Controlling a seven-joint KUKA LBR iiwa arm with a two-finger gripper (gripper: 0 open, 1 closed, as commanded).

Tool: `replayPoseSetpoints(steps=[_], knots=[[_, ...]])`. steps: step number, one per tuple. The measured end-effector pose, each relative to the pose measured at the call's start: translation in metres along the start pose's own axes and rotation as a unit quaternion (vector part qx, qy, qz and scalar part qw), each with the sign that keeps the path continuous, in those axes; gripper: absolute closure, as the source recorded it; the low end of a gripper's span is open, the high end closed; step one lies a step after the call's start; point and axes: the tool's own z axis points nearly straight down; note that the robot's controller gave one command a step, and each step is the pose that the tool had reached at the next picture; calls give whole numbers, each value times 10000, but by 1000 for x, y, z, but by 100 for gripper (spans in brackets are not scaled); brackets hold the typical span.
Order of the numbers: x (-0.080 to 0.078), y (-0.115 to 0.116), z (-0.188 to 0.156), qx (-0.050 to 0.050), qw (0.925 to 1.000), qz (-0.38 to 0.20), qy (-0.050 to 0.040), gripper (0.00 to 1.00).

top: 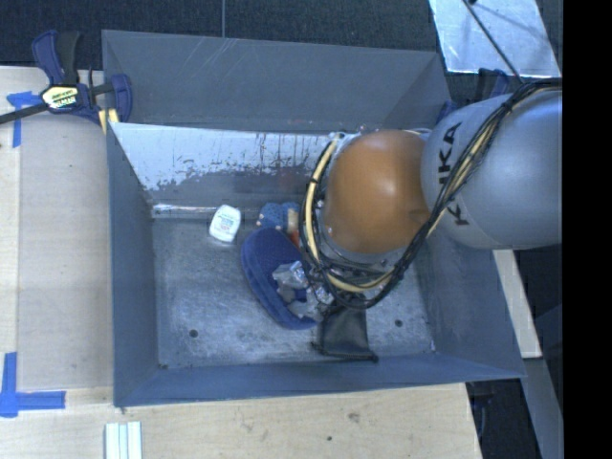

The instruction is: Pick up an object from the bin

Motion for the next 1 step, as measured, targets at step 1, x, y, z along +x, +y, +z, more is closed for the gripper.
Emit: replayPoseSetpoints(steps=[1], knots=[[-7,1,-153,28,9999,-90,-33,100]])
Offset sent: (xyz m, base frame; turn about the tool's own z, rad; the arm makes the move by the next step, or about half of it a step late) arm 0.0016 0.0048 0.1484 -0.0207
